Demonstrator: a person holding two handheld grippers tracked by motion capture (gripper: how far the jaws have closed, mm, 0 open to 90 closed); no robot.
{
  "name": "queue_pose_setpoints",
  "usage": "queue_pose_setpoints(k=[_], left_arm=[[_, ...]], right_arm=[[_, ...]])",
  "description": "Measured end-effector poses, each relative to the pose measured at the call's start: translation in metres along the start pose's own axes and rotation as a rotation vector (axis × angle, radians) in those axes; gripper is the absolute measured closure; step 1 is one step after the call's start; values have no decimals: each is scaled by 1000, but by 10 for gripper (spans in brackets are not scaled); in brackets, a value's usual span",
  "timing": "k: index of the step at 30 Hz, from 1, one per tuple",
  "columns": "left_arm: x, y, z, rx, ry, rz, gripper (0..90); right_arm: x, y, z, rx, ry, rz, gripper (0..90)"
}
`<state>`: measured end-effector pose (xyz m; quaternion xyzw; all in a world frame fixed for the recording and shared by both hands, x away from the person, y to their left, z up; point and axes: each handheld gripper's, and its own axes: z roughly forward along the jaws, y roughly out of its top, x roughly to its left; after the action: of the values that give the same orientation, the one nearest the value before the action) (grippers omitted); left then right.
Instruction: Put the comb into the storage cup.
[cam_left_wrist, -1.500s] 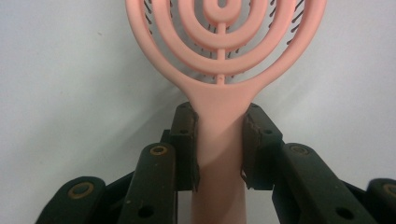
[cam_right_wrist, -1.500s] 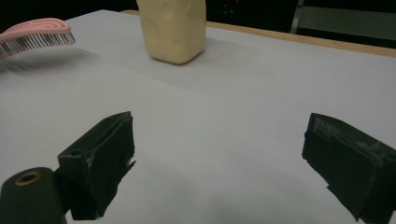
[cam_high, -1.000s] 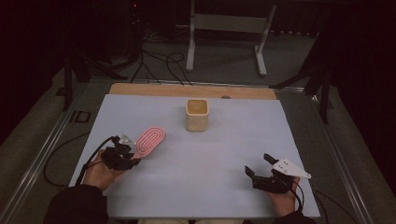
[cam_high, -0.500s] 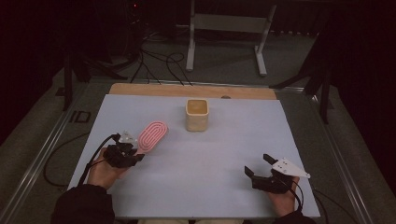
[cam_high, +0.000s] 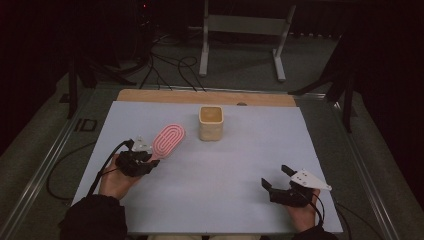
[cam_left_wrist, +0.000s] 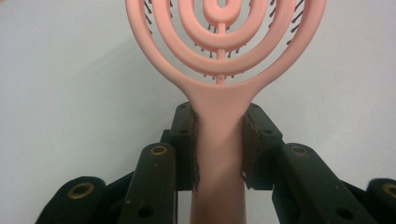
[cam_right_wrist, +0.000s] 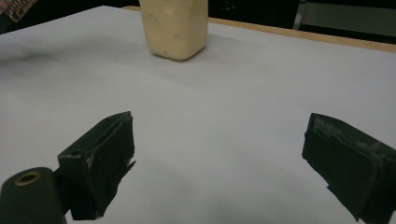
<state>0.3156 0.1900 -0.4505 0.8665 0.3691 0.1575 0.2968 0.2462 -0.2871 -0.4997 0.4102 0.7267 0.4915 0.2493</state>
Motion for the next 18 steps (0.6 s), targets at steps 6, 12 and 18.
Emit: queue_pose_setpoints(k=[6,12,18], left_arm=[[1,8,1,-37,16,0,700],[0,14,6,-50,26,9,700],[-3,23,7,-80,36,22,700]], right_arm=[[1,-1,3,11,14,-1,88],[4,3,9,3,45,18,88],[5,11,15,2,53,19,88]])
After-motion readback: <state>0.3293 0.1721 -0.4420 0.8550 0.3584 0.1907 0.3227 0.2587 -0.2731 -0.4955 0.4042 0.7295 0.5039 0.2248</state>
